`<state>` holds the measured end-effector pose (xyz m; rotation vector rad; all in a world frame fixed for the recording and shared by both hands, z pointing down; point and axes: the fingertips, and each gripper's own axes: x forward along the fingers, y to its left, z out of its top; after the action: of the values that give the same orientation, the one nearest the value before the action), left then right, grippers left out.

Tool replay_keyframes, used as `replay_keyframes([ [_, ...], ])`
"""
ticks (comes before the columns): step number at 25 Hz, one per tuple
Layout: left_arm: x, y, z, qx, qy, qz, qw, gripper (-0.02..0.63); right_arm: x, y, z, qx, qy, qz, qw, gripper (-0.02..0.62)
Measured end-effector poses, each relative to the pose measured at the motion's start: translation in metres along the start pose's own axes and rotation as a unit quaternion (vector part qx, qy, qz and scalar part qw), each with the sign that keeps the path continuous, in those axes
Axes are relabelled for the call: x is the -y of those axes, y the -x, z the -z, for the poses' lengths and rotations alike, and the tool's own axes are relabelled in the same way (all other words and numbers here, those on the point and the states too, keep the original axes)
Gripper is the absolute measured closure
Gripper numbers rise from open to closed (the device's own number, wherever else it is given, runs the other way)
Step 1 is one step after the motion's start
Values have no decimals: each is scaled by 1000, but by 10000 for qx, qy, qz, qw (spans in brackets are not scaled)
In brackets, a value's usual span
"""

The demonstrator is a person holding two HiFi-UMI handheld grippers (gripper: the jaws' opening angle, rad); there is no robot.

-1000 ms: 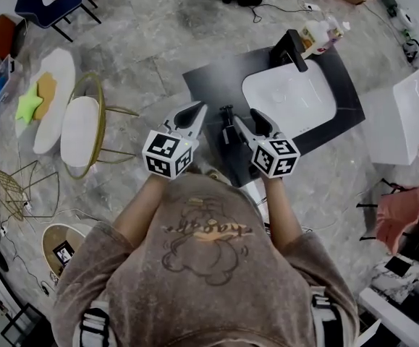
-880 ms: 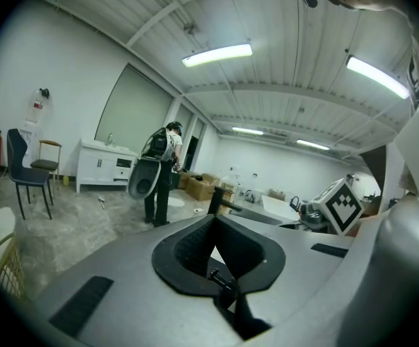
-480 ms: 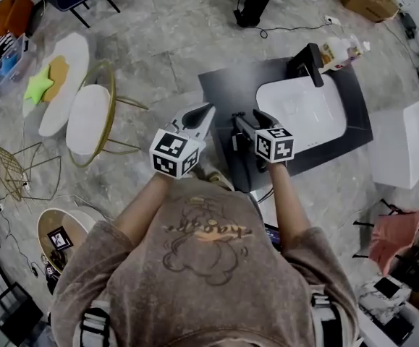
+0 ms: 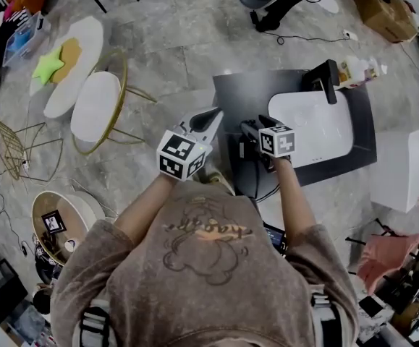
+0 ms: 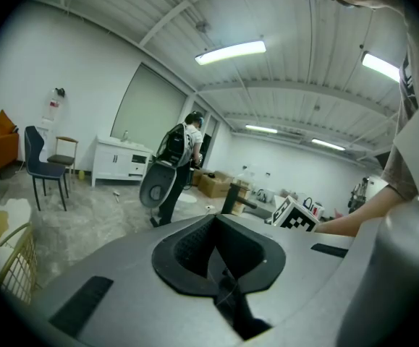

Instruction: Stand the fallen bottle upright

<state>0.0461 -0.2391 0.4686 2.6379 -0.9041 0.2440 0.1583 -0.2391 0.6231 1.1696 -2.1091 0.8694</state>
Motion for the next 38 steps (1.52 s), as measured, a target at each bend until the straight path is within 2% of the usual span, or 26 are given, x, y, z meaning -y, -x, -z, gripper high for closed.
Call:
replay_keyframes([
  [7, -8, -1, 2, -22, 77, -149, 9999, 588, 4, -18, 14, -475, -21, -303, 9984, 310],
  [13, -12, -3, 4, -46, 148, -234, 9996, 589, 12, -25, 24, -756, -56, -339, 9965, 310],
  [20, -14, -3, 5, -56, 197, -274, 9994, 589, 10, -31, 26, -858, -356, -578, 9940, 319],
  [24, -13, -3, 7, -64, 230, -295, 9993, 588, 8, -32, 25, -858, -553, -716, 9922, 351],
  [36, -10, 0, 9, -23, 243, -345, 9991, 588, 11, -25, 25, -820, -439, -684, 9933, 371],
  [38, -10, 2, 9, -16, 249, -351, 9991, 588, 16, -20, 22, -710, -496, -607, 9944, 403],
])
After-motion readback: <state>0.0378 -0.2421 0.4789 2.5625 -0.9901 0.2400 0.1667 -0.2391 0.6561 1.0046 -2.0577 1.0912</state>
